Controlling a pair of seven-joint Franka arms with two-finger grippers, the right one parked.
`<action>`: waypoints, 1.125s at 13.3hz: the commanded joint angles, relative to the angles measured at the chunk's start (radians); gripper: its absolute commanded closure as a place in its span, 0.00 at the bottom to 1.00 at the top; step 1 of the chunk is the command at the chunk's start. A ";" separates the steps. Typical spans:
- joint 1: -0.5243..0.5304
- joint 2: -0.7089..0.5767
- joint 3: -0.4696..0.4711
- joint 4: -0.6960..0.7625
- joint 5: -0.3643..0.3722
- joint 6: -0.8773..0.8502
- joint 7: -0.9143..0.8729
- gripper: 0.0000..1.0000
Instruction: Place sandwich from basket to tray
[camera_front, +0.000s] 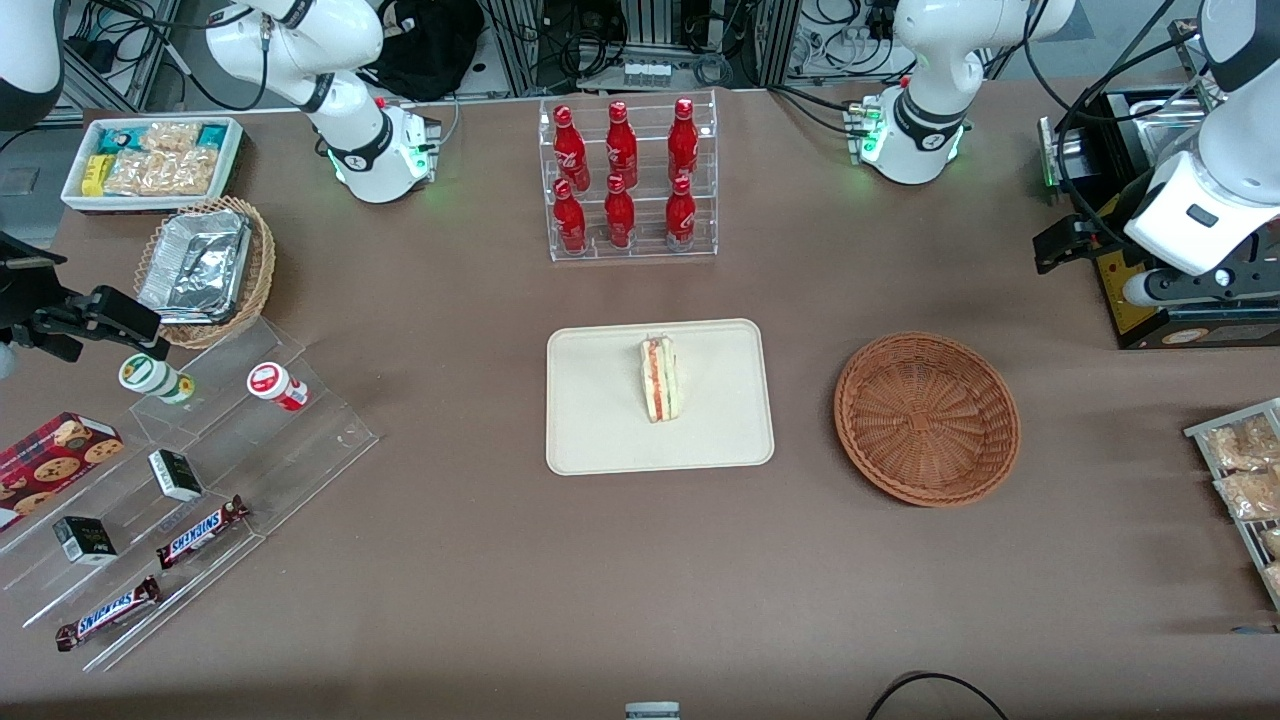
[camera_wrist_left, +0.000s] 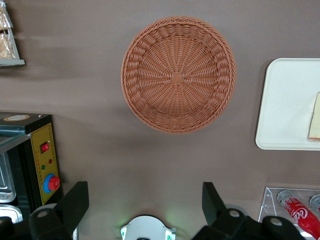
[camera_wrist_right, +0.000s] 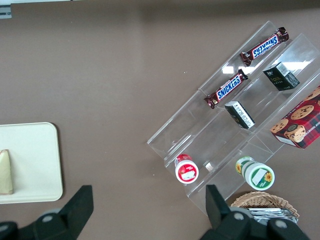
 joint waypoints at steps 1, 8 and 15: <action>0.007 0.016 -0.013 0.042 0.023 -0.002 0.016 0.00; -0.013 0.037 -0.013 0.062 0.080 0.067 0.015 0.00; -0.015 0.094 -0.013 0.142 0.065 0.058 0.002 0.00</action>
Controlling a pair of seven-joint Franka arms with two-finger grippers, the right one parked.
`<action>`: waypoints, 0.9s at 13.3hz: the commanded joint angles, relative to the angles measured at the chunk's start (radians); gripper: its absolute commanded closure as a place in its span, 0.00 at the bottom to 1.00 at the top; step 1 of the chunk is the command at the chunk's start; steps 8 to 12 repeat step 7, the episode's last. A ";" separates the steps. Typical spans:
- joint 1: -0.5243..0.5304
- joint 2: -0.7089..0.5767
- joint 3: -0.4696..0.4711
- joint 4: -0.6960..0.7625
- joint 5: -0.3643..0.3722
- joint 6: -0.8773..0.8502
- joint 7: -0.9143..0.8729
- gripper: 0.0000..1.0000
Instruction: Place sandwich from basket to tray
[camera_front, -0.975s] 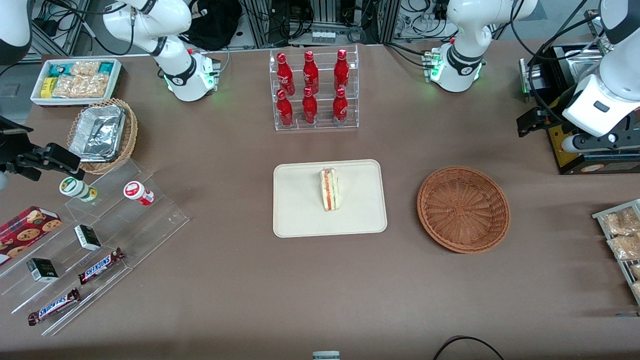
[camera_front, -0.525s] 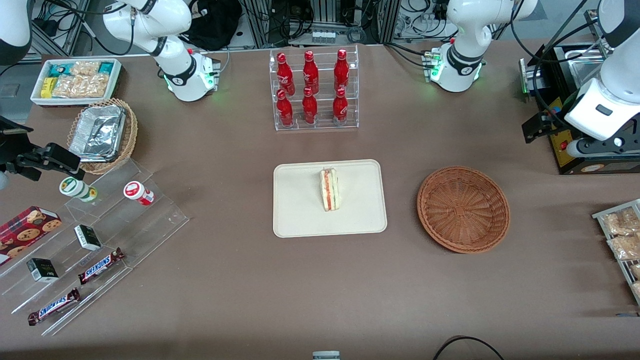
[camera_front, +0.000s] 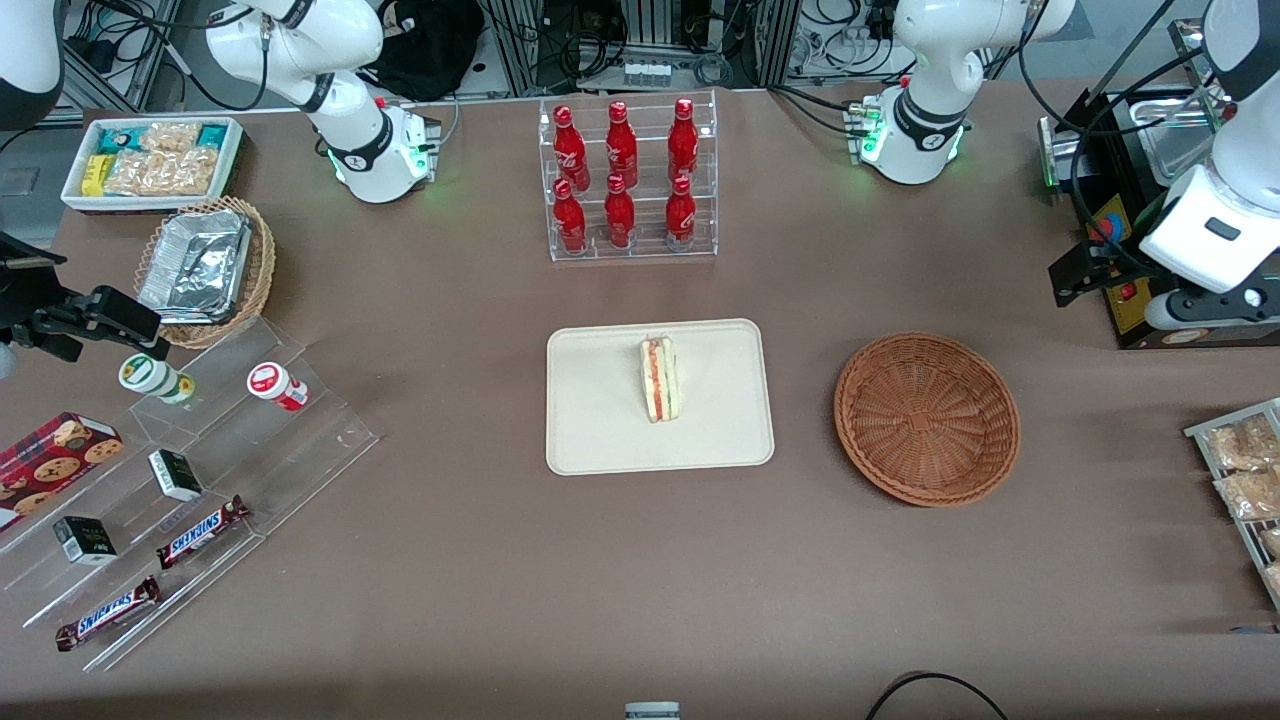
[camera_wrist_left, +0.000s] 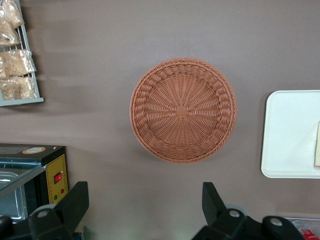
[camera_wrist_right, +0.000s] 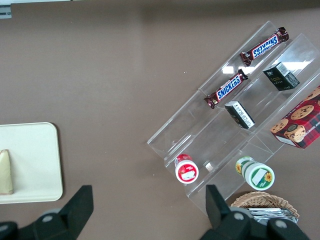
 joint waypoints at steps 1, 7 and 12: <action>-0.008 0.021 0.000 0.038 0.002 -0.018 -0.004 0.00; -0.008 0.020 0.023 0.035 -0.055 -0.021 -0.001 0.00; -0.008 0.020 0.023 0.035 -0.055 -0.021 -0.001 0.00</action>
